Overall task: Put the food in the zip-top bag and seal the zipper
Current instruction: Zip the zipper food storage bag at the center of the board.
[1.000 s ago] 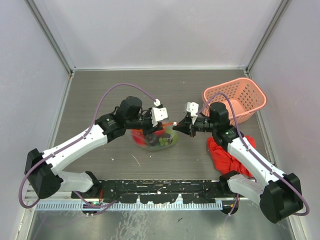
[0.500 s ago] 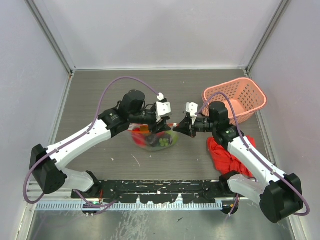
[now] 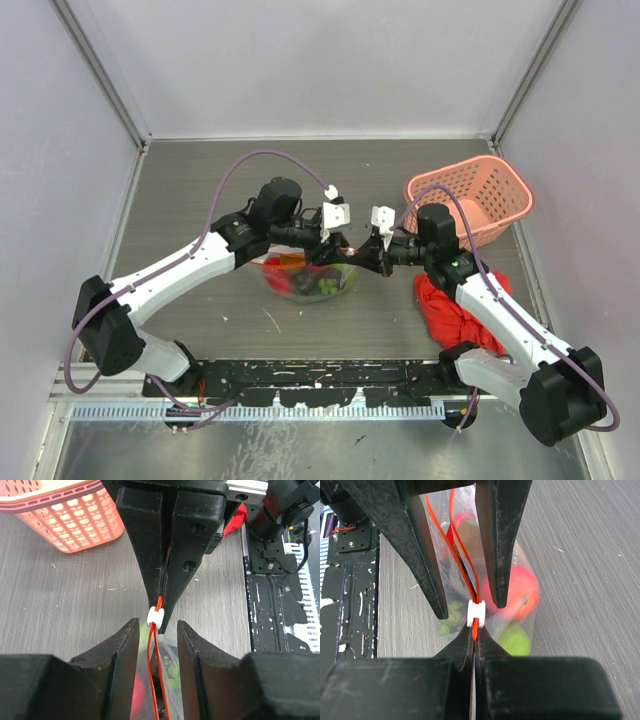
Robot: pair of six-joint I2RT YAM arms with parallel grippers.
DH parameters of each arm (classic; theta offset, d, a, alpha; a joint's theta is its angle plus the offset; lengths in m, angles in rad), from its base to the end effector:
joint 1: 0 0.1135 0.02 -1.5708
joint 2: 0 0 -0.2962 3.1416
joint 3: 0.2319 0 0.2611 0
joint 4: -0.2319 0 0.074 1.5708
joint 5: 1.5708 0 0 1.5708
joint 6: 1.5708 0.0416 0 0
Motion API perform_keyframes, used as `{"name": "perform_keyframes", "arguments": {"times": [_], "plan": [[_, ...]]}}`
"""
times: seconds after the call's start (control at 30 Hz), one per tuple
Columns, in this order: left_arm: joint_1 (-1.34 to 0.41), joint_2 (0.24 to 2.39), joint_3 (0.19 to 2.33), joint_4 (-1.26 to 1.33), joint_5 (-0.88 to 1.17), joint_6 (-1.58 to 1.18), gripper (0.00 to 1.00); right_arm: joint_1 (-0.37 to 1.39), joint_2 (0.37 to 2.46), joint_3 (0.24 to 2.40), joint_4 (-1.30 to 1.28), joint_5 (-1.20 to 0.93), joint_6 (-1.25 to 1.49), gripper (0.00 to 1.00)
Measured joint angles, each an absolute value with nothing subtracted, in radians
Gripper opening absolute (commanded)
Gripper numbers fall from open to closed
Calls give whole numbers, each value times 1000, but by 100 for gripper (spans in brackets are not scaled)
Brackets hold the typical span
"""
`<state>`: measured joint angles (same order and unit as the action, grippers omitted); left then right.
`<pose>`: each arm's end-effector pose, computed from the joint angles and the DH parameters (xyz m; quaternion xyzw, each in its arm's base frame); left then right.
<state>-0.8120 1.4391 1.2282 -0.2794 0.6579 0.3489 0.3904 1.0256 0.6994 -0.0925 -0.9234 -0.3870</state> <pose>0.2130 -0.2617 0.3623 0.5840 0.5875 -0.3814 0.4102 0.1879 0.1132 0.3019 -0.5091 0.6028 0.3744 0.4870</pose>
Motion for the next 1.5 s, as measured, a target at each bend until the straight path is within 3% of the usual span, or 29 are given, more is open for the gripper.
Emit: {"name": "perform_keyframes", "arguments": {"times": [0.1,0.27,0.4,0.73,1.5], "plan": [[-813,1446,1235,-278,671,346,31,390,1026,701,-93,-923,-388,1],[-817,1449,1243,-276,681,333,10,390,1026,704,-97,-923,-389,1],[-816,1449,1243,-277,682,328,0,390,1026,704,-99,-922,-389,1],[-817,1443,1243,-304,645,341,0,392,1024,704,-108,-899,-390,1],[-825,1287,1224,-601,302,402,0,375,977,704,-137,-786,-384,1]]}}
